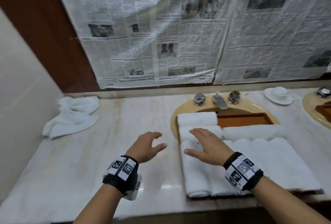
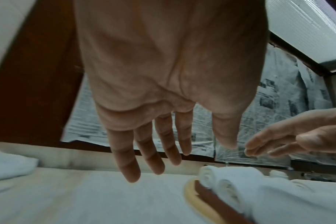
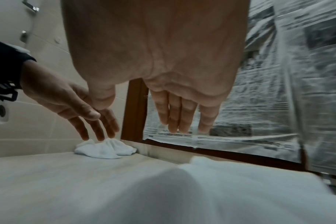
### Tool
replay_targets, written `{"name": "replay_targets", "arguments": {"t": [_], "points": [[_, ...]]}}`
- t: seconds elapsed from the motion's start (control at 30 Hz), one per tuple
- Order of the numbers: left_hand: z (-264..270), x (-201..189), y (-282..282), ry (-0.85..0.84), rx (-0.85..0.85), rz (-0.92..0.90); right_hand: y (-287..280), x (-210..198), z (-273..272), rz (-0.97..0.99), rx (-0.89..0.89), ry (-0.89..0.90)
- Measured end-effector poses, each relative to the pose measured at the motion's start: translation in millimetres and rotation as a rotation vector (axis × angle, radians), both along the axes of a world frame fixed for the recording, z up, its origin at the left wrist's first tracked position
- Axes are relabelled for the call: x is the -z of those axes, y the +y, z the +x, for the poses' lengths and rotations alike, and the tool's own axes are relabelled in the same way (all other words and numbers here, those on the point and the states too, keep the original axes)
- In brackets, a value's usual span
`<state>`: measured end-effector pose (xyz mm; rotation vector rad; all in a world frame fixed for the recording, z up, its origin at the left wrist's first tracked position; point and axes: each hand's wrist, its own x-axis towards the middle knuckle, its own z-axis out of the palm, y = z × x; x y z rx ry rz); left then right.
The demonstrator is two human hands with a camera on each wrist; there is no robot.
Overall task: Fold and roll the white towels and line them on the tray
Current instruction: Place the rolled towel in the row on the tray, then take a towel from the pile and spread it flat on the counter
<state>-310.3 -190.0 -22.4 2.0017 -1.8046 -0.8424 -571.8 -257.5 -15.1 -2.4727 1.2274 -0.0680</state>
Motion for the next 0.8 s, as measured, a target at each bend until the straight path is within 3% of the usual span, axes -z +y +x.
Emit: {"name": "replay_targets", "arguments": {"t": [0.23, 0.43, 0.6, 0.8], "points": [[132, 3, 105, -0.099, -0.188, 0.036, 63, -2, 135, -0.012, -0.150, -0.059], [212, 21, 157, -0.128, -0.351, 0.094, 86, 8, 219, 0.043, -0.269, -0.040], [262, 36, 170, -0.086, -0.451, 0.116, 83, 17, 275, 0.081, -0.322, -0.017], [319, 46, 145, -0.093, -0.521, 0.089, 45, 42, 348, 0.080, -0.357, -0.006]]}}
